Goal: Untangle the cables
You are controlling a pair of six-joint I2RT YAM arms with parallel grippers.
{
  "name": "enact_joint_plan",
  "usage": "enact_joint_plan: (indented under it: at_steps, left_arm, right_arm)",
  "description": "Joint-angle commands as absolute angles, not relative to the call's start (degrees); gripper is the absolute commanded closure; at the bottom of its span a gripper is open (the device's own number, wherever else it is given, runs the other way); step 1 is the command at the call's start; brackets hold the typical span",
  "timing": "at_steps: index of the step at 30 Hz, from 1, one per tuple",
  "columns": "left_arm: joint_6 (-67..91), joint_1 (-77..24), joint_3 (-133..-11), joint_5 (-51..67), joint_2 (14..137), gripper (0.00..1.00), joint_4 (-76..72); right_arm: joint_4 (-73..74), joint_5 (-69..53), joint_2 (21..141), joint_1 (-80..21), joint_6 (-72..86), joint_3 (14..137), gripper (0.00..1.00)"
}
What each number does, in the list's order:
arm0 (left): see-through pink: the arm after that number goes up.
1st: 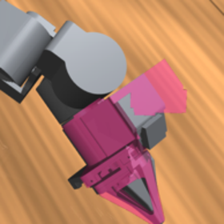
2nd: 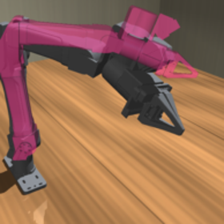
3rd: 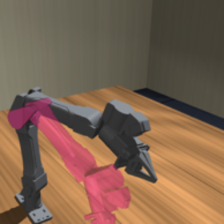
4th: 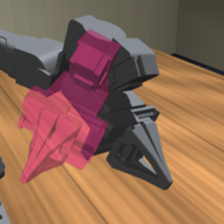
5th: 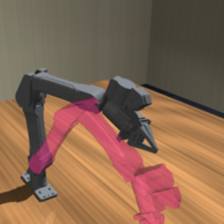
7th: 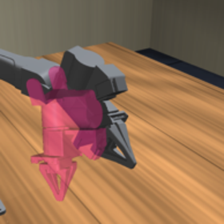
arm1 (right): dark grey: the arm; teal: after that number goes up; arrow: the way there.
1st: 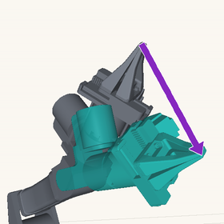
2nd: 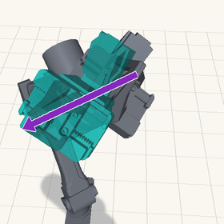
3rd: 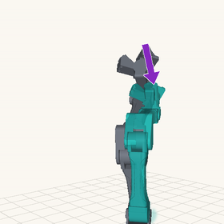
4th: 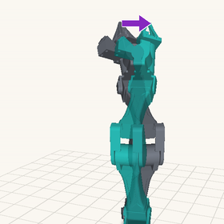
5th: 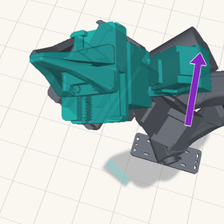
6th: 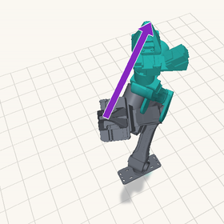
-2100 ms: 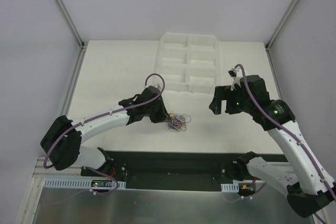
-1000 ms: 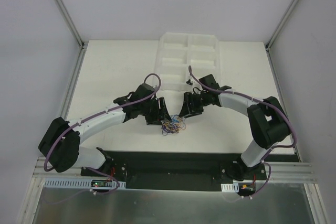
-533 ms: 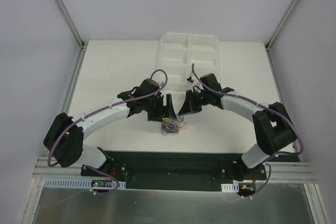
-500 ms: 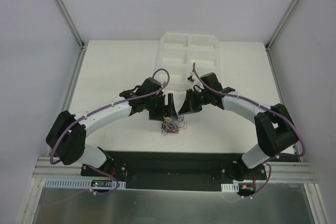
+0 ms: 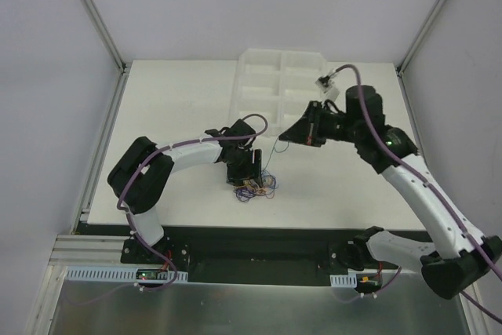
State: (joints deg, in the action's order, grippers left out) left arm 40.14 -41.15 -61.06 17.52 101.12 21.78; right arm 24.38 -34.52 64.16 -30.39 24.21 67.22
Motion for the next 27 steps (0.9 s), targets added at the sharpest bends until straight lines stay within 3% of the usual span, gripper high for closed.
enact_joint_plan:
  at_steps: [1,7,16,22,27]
  left_arm:
    - [37.79,-40.43,-59.95,13.45,101.87,0.39,24.52]
    - [38.06,-39.03,-54.41,12.31,98.09,0.40,24.52]
    - [36.74,-34.55,-50.36,11.69,90.71,0.47,24.34]
    - [34.55,-28.84,-48.69,14.06,84.30,0.87,24.26]
    - [33.05,-28.48,-49.04,17.04,72.18,0.96,24.26]
  right_arm:
    - [33.38,-26.03,57.66,-30.32,23.65,83.63,0.99]
    - [34.72,-20.13,55.37,-30.32,22.50,101.40,0.99]
    - [31.55,-18.99,55.46,-30.32,20.48,107.14,0.99]
    - [33.22,-18.02,55.72,-30.32,20.57,104.87,0.99]
    - [40.93,-10.22,52.39,-30.32,17.85,90.91,0.99]
